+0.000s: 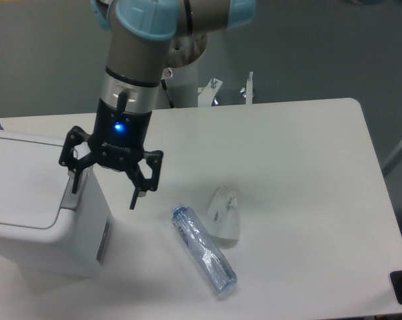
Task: Open the trash can
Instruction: 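Hook the gripper finger under the lid and lift it open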
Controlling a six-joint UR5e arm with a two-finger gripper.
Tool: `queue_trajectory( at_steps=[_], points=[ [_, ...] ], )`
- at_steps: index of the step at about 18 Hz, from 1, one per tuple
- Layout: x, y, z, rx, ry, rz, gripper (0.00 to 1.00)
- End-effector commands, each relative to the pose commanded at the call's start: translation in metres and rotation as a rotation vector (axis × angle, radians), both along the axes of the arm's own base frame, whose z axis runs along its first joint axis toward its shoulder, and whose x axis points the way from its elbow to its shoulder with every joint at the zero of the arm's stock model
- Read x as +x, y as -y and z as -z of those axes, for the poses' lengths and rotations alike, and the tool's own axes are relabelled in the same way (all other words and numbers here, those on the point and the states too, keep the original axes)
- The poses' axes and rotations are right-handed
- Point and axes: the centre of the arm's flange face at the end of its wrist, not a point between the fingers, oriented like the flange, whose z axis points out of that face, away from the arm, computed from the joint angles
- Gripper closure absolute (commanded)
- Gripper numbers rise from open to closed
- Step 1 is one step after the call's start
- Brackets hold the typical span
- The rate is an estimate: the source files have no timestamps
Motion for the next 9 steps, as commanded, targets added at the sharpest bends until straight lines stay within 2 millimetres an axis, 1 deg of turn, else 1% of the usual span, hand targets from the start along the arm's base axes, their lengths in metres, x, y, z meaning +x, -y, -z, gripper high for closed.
queue_trajectory(
  at_steps=[7,9],
  points=[
    [0.0000,0.0003,0.0017,0.000,-0.002,-0.001,0.00],
    [0.0001,0.0004,0.0057,-0.006,0.003,-0.001,0.00]
  ],
)
